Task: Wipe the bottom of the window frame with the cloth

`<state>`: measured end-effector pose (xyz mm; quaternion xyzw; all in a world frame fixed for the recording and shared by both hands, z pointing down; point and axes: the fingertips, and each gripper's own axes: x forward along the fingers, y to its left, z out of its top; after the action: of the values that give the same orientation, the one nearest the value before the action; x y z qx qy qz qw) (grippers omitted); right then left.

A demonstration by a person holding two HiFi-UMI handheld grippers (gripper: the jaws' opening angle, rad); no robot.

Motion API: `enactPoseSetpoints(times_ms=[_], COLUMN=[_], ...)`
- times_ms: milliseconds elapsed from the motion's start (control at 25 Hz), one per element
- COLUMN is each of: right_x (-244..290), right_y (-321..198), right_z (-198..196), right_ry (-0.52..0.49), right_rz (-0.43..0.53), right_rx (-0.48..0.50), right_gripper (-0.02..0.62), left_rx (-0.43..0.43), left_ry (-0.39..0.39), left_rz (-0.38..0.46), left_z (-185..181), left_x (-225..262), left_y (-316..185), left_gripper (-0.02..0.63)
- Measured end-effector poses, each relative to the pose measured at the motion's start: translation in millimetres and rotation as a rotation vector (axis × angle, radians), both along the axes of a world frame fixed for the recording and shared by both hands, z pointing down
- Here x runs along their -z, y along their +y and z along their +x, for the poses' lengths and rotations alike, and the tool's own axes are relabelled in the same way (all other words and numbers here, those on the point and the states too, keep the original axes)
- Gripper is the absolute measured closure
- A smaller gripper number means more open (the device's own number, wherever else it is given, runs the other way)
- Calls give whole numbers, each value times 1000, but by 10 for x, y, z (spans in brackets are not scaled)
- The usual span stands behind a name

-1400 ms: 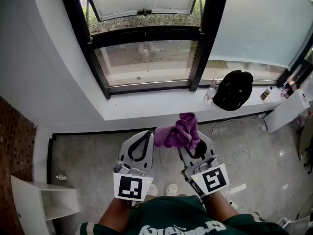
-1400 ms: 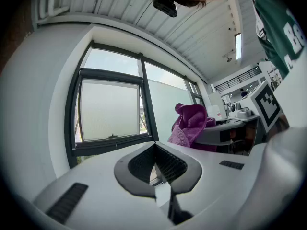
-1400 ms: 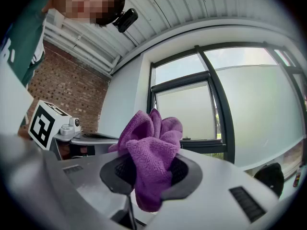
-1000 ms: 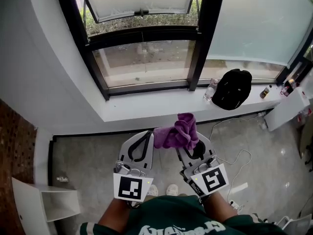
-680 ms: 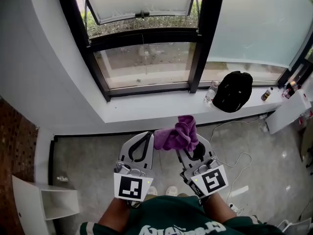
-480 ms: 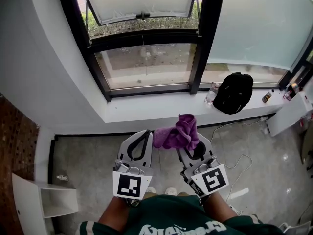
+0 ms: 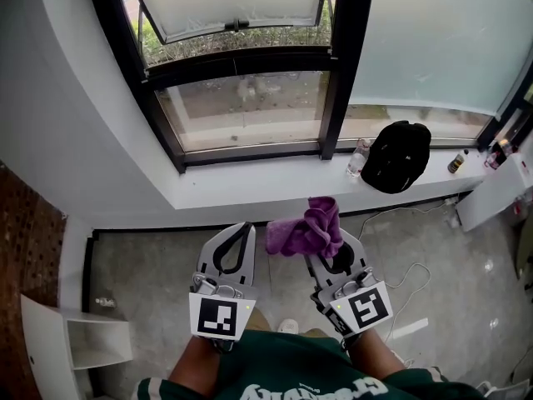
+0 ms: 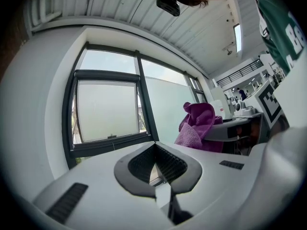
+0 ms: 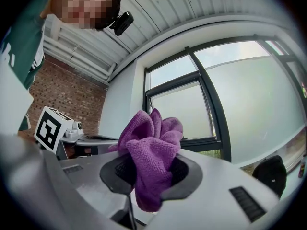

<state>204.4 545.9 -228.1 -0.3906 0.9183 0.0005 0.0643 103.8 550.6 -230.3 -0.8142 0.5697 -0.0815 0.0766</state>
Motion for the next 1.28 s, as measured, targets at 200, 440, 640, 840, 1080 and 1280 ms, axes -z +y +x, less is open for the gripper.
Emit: enactPoseSetpoints(times_ms=[200, 440, 640, 840, 1080, 1280], right_x=[-146, -430, -645, -639, -606, -620], right_y=[-172, -574, -1024, -1840, -2830, -3531], right_z=[-2, -161, -368, -776, -1101, -1340], right_ry=[25, 45, 70, 94, 75, 70], right_rz=[-25, -65, -96, -124, -127, -122], right_rx=[0, -8, -14, -30, -95, -156], right_gripper=[485, 485, 485, 485, 485, 485], left_rx=[3, -11, -24, -88, -198, -265], left_ry=[-13, -53, -28, -12, -14, 3], left_rz=[13, 22, -1, 4, -9, -37], left_z=[-9, -161, -361, -638, -837, -1020], left_x=[-56, -232, -411, -344, -334, -432], left_y=[-168, -548, -1064, -1990, -2960, -3574], left_gripper=[597, 597, 597, 597, 597, 598])
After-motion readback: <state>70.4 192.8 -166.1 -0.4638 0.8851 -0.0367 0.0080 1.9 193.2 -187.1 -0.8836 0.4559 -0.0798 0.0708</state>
